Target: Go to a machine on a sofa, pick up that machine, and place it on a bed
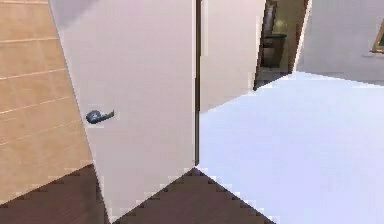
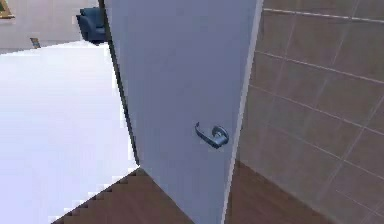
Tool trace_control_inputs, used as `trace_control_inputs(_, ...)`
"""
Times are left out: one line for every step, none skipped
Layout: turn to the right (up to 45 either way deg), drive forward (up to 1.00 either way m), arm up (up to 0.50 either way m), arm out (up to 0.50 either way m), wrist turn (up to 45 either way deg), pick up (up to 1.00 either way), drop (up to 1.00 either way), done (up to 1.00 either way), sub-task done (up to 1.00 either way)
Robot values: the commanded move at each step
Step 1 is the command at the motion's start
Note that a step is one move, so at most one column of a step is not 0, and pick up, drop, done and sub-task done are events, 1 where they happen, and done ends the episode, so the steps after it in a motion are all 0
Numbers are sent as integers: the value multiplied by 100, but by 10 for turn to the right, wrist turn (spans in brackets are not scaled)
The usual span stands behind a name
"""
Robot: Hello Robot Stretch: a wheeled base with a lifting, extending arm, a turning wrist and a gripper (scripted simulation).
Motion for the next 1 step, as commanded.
trace_control_inputs(390, 0, 0, 0, 0, 0, 0, 0, 0)
